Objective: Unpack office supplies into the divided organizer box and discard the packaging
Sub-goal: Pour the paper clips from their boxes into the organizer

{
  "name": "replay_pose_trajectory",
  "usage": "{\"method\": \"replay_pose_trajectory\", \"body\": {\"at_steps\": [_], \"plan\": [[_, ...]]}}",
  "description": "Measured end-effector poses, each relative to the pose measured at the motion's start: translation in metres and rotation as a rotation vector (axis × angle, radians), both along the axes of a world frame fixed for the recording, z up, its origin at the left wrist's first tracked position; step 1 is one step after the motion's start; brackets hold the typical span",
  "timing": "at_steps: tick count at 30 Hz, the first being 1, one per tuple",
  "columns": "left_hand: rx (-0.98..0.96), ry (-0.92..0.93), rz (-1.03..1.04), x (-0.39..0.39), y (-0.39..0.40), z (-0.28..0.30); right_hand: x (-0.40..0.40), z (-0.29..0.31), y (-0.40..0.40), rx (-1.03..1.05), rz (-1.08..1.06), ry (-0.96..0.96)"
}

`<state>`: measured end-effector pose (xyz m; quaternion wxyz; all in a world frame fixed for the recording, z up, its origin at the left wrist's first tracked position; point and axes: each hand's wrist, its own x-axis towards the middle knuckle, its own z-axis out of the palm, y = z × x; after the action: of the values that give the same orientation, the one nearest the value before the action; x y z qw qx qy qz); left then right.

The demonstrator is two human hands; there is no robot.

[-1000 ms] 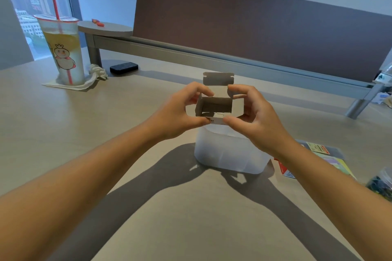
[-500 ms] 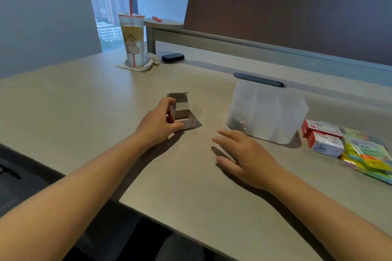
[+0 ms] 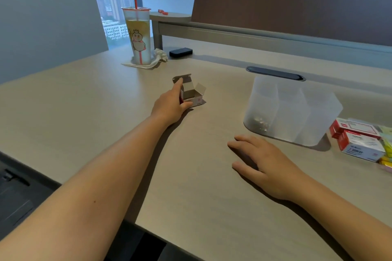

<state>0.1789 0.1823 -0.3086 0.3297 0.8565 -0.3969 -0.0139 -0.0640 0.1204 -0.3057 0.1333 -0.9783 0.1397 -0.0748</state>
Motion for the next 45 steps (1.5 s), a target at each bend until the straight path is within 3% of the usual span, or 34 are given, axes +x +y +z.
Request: {"method": "replay_pose_trajectory", "body": {"at_steps": [7, 13, 17, 24, 33, 37, 41, 45], "plan": [[-0.17, -0.156, 0.068, -0.025, 0.015, 0.008, -0.002, 0.002, 0.0, 0.033, -0.015, -0.031], [-0.118, -0.171, -0.335, -0.108, 0.028, 0.016, -0.025, 0.008, -0.007, 0.054, -0.104, -0.105], [0.081, -0.153, -0.589, -0.163, 0.009, 0.013, -0.07, 0.008, -0.022, 0.07, -0.231, -0.197], [0.209, -0.231, -0.783, -0.222, -0.048, 0.012, -0.129, 0.011, -0.073, -0.116, -0.591, -0.353], [0.191, -0.237, -0.793, -0.229, -0.079, 0.007, -0.127, 0.002, -0.111, -0.321, -0.689, -0.117], [0.139, -0.16, -0.78, -0.227, -0.076, 0.006, -0.128, 0.008, -0.105, -0.344, -0.639, -0.118], [0.023, 0.111, -0.727, -0.225, -0.067, 0.008, -0.134, 0.016, -0.088, -0.088, -0.529, -0.214], [-0.041, 0.317, -0.697, -0.219, -0.061, 0.012, -0.134, 0.019, -0.073, 0.004, -0.46, -0.291]]}}
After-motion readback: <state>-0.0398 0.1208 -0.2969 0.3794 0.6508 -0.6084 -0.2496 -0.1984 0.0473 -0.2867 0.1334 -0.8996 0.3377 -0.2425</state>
